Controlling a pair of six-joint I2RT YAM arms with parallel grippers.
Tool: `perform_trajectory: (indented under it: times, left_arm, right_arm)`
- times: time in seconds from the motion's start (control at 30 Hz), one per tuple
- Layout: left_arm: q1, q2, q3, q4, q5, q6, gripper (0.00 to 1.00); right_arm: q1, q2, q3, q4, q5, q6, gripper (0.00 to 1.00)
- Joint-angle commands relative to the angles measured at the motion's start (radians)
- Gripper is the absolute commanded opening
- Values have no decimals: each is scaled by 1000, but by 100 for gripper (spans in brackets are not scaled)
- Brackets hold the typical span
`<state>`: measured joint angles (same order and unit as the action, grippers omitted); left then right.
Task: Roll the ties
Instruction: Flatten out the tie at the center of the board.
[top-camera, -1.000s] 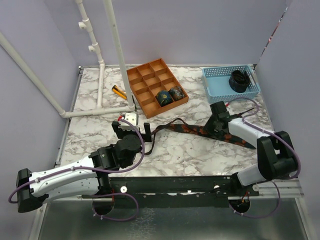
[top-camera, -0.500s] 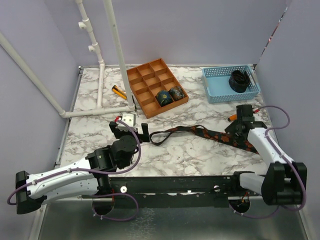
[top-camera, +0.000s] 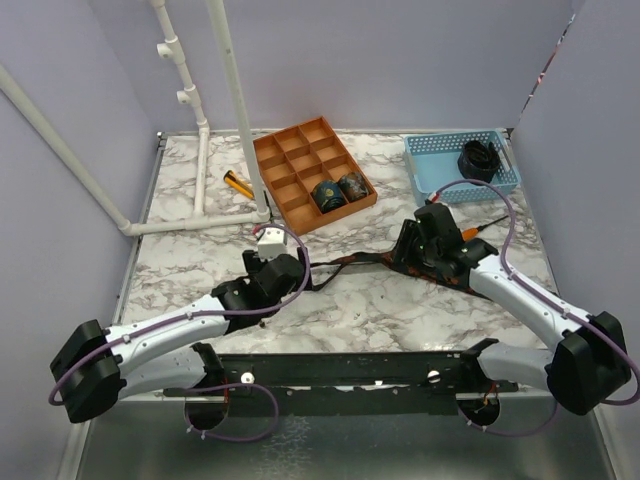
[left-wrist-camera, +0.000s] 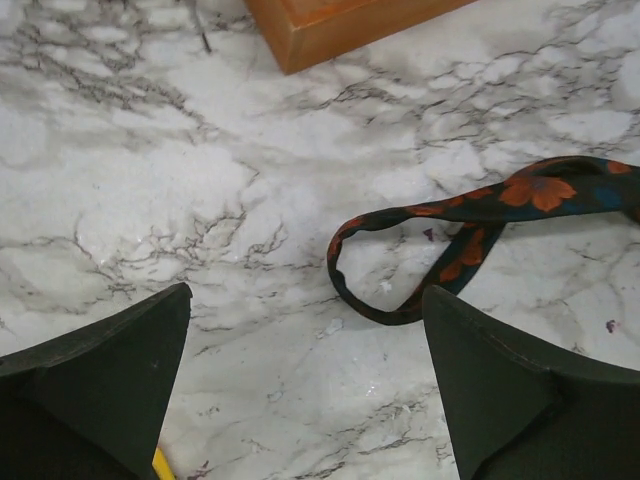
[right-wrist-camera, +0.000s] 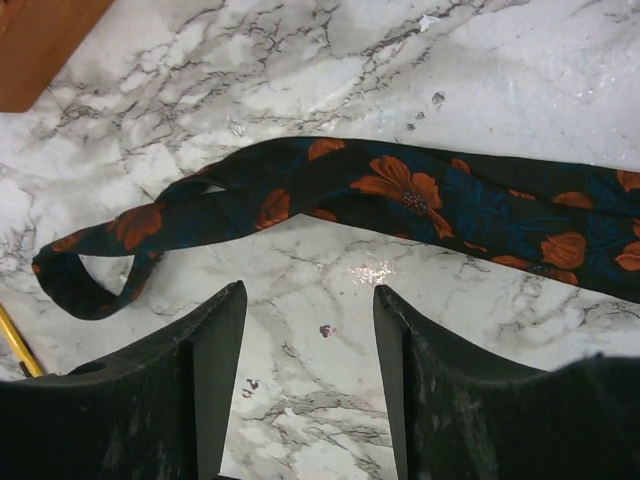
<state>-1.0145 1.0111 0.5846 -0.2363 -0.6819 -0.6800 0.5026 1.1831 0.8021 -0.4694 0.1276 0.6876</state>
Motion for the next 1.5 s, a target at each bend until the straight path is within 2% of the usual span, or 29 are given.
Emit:
perform_trajectory:
  times: [0.0, 0.1, 0.2, 0.33, 0.4, 0.47, 0.53, 0.63, 0.83, 0.93, 1.13, 1.33, 1.47]
  left_arm:
    - [111, 30, -63, 43, 214, -136, 97]
    - [156, 70, -90, 142, 265, -139, 88]
    - [192, 155, -83, 215, 322, -139, 72]
    - [195, 277, -29, 228, 347, -114, 67]
    - [197, 327, -10, 227, 335, -97, 59]
    - [197, 376, 5, 224, 304, -76, 47]
    - [197, 413, 15, 225, 260, -55, 30]
    - [183, 410, -21, 290, 148, 2, 0]
    - [72, 152, -299, 714, -94, 174, 0]
    - [24, 45, -379, 856, -188, 296, 0]
    - [7, -64, -502, 1057, -212, 482, 0]
    - [-3, -34, -549, 1123, -231, 468, 3]
    - [-25, 4, -538, 1118, -267, 445, 8]
  right_arm:
    - [4, -45, -41, 31, -45, -64, 59]
    - [4, -88, -71, 49, -79, -66, 59]
    - [4, -112, -83, 60, -108, -68, 59]
    - [4, -130, -83, 51, -122, -76, 59]
    - [4, -144, -86, 48, -123, -77, 59]
    - [4, -158, -87, 39, -123, -82, 59]
    - [4, -173, -87, 31, -123, -87, 59]
    - [4, -185, -83, 16, -143, -92, 60]
    - [4, -201, -119, 25, -155, -37, 61]
    - [4, -189, -153, 64, -188, -31, 61]
    - [4, -143, -201, 148, -301, -40, 61]
    - [24, -90, -212, 190, -381, -45, 60]
    - [101, -11, -165, 141, -289, -106, 59]
